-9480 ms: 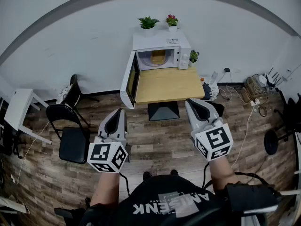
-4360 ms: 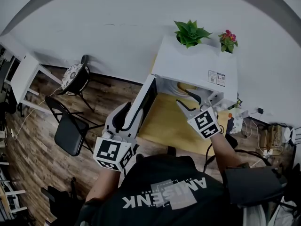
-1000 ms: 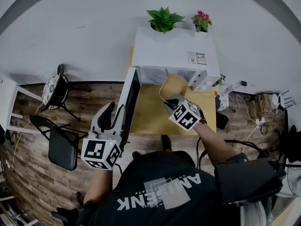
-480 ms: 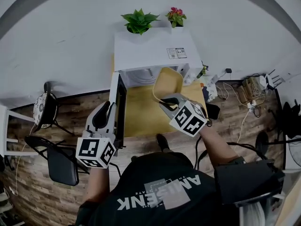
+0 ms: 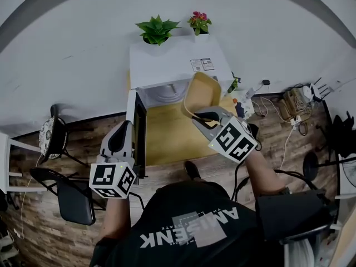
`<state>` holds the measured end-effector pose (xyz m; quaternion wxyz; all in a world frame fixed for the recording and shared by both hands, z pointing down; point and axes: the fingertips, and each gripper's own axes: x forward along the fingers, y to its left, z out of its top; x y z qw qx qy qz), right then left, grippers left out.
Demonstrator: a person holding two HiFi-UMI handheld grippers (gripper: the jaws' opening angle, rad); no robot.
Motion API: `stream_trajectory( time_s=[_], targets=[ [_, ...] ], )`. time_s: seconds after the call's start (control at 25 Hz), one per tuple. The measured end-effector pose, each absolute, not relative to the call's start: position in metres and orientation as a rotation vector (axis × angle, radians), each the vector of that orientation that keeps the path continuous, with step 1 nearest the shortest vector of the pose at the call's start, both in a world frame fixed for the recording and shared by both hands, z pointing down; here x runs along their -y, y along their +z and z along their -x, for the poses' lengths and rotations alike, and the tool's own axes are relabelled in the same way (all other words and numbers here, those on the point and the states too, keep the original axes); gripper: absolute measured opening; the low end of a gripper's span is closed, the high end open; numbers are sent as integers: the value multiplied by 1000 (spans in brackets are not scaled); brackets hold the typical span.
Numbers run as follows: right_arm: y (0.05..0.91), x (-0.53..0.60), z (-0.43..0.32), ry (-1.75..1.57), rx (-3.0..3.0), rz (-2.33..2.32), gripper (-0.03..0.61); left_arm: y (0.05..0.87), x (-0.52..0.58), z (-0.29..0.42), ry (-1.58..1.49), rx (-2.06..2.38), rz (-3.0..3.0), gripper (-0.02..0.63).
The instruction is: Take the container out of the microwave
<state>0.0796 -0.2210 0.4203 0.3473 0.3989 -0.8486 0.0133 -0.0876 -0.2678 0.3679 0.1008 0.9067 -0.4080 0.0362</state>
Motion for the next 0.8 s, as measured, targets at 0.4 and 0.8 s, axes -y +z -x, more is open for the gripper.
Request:
stream_trajectory(
  time_s=[0.4,0.8],
  targets=[
    [416,225,-88,14,2205,-1024,28,368,265,82,99,1197,-2654,2],
    [417,233,-94,31,2227,-1008,28,368,267,80,93,1219,-2628,2]
  ],
)
